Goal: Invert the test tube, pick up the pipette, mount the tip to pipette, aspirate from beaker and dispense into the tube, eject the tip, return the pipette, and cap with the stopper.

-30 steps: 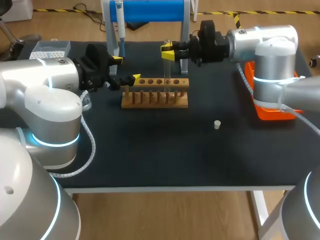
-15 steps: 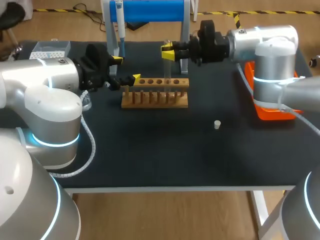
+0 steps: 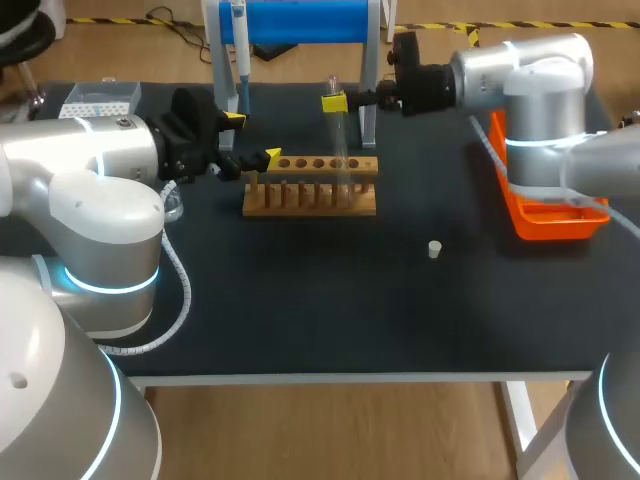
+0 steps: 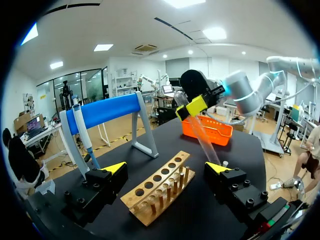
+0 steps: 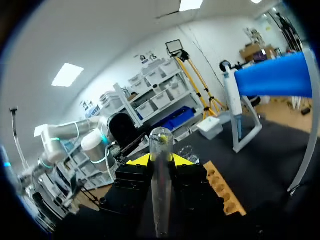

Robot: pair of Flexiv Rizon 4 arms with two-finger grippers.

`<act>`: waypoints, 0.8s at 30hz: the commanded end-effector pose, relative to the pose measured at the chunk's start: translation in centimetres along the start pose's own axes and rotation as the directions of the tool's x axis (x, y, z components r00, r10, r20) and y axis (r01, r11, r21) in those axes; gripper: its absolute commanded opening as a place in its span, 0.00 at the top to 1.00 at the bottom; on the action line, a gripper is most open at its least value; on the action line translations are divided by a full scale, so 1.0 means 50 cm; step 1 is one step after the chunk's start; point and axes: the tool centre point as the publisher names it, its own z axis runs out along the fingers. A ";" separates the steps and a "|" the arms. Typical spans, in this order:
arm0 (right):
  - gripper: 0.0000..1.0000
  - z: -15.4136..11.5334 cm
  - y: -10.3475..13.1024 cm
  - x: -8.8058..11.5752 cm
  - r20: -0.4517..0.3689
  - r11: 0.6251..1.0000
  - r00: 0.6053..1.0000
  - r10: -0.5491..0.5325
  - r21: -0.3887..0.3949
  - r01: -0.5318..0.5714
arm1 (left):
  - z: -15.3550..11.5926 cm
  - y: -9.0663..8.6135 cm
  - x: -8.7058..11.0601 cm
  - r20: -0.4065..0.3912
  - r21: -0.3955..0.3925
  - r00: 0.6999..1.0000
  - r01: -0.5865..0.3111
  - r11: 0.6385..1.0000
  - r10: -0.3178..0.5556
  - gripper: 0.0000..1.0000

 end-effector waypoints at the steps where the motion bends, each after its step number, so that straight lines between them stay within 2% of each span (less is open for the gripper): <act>1: 1.00 -0.008 -0.003 0.011 0.066 0.954 0.953 0.297 0.020 -0.299 | 0.002 0.002 -0.001 -0.002 0.004 1.000 0.000 1.000 0.000 0.00; 7: 1.00 -0.020 -0.021 0.027 0.114 0.907 0.900 0.420 -0.039 -0.418 | 0.002 0.002 -0.001 -0.002 0.004 1.000 0.000 1.000 0.000 0.00; 22: 1.00 -0.020 -0.021 0.027 0.114 0.907 0.900 0.420 -0.039 -0.418 | 0.002 0.002 -0.001 -0.002 0.004 1.000 0.000 1.000 0.000 0.00; 24: 1.00 -0.020 -0.035 0.028 0.091 0.888 0.884 0.459 -0.018 -0.460 | 0.002 0.002 -0.001 -0.002 0.004 1.000 0.000 1.000 0.000 0.00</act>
